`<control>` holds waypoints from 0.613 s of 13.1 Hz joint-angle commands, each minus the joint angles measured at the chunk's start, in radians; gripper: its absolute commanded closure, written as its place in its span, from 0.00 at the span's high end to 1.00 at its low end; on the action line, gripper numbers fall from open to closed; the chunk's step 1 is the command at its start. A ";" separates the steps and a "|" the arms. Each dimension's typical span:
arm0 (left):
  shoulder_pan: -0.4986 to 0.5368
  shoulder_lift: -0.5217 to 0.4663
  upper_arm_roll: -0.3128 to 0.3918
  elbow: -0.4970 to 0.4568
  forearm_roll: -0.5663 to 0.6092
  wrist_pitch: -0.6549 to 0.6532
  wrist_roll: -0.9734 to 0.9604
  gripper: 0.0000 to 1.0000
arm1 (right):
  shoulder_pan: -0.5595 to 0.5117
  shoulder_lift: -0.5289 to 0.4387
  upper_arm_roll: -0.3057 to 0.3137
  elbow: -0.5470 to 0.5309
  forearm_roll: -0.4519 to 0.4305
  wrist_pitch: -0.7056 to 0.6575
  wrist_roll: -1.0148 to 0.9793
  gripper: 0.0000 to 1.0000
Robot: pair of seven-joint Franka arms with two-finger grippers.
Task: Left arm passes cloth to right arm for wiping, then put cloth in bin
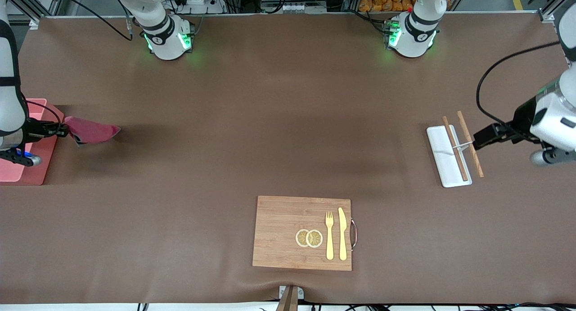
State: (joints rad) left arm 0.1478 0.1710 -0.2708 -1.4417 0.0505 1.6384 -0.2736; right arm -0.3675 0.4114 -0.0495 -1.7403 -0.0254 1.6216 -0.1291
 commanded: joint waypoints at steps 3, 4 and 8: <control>-0.230 -0.151 0.278 -0.114 0.009 -0.052 0.172 1.00 | 0.085 0.015 0.008 -0.008 0.045 -0.019 0.130 0.00; -0.243 -0.163 0.297 -0.121 0.008 -0.060 0.203 1.00 | 0.117 0.013 0.008 -0.014 0.079 -0.025 0.181 0.00; -0.287 -0.197 0.366 -0.120 0.006 -0.138 0.356 1.00 | 0.267 0.013 0.008 -0.036 0.243 -0.029 0.397 0.00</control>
State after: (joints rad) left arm -0.0942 0.0149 0.0503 -1.5346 0.0504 1.5294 0.0269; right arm -0.1568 0.4297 -0.0337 -1.7567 0.1481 1.5968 0.1804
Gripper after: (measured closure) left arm 0.000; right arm 0.974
